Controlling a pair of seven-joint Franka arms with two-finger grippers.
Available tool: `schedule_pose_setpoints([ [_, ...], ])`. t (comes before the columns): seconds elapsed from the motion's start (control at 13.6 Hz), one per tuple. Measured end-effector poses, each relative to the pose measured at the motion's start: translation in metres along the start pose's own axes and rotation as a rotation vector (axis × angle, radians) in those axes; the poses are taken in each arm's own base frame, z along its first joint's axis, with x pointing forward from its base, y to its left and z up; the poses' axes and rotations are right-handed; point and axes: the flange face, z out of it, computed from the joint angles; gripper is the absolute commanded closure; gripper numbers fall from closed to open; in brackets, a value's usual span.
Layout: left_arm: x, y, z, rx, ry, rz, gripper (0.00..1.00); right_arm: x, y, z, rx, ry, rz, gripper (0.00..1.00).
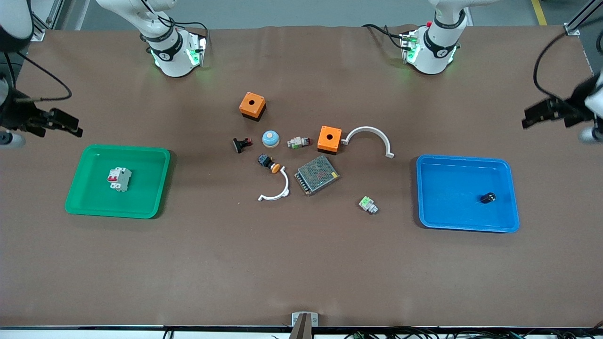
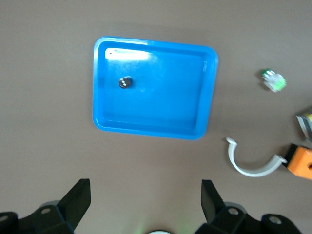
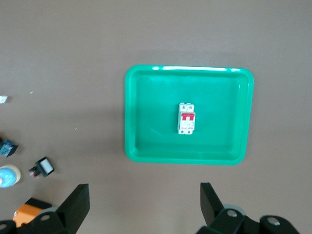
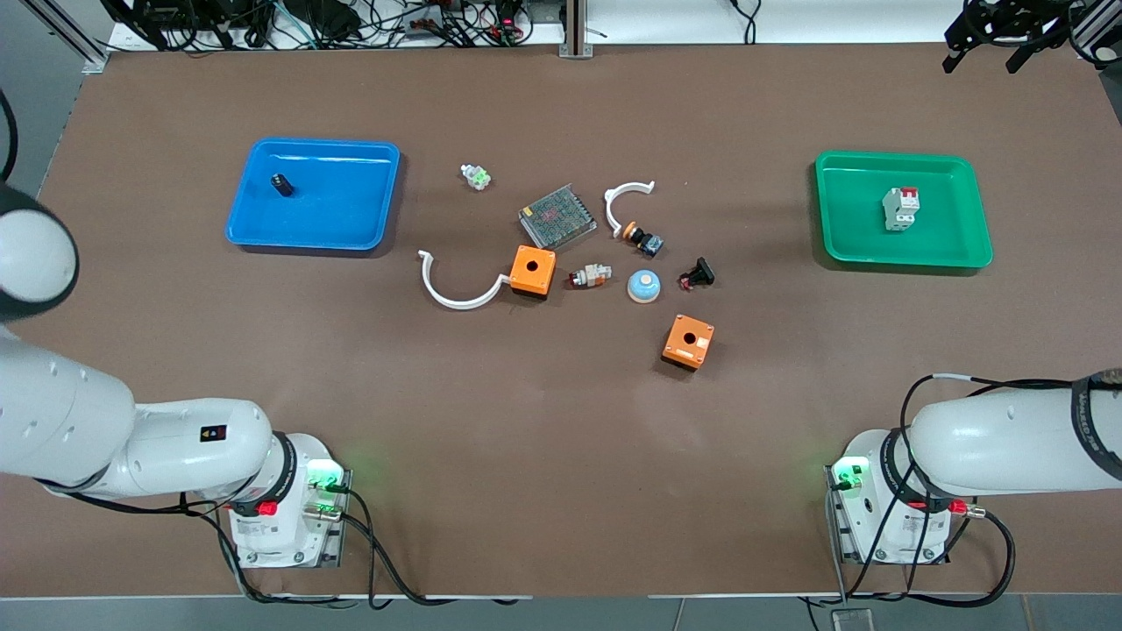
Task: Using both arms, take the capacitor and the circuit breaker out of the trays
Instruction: 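Move the right gripper to the breaker while the left gripper reaches the capacitor, then grasp the white breaker with the right gripper while the left gripper grasps the capacitor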
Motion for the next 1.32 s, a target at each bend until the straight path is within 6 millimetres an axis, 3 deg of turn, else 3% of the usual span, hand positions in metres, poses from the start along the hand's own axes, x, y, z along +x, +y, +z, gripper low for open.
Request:
schedule_pose_setpoints([
  [0.22,0.043,-0.033,0.083,0.011,0.025,-0.044,0.00,0.040,0.019,0.047,-0.008,-0.062,0.030,0.00],
  [0.37,0.055,-0.043,0.145,0.006,0.027,-0.056,0.00,0.053,0.036,0.082,-0.010,-0.069,0.057,0.00],
  [0.51,0.060,-0.054,0.204,0.002,0.024,-0.069,0.01,0.052,0.062,0.129,-0.012,-0.038,0.070,0.00],
  [0.74,0.069,-0.075,0.276,-0.003,0.016,-0.093,0.05,0.030,0.095,0.205,-0.024,0.040,0.067,0.00],
  [0.96,0.078,-0.083,0.321,0.015,0.023,-0.081,0.12,0.007,0.090,0.263,-0.032,0.092,0.067,0.00],
  [1.18,0.082,-0.082,0.349,0.009,0.013,-0.079,0.19,0.001,0.085,0.310,-0.026,0.097,0.076,0.01],
  [1.25,0.082,-0.082,0.354,0.007,0.009,-0.079,0.22,0.002,0.084,0.324,-0.028,0.097,0.075,0.06],
  [1.32,0.082,-0.082,0.358,0.006,0.004,-0.078,0.25,0.002,0.082,0.334,-0.030,0.096,0.071,0.19],
])
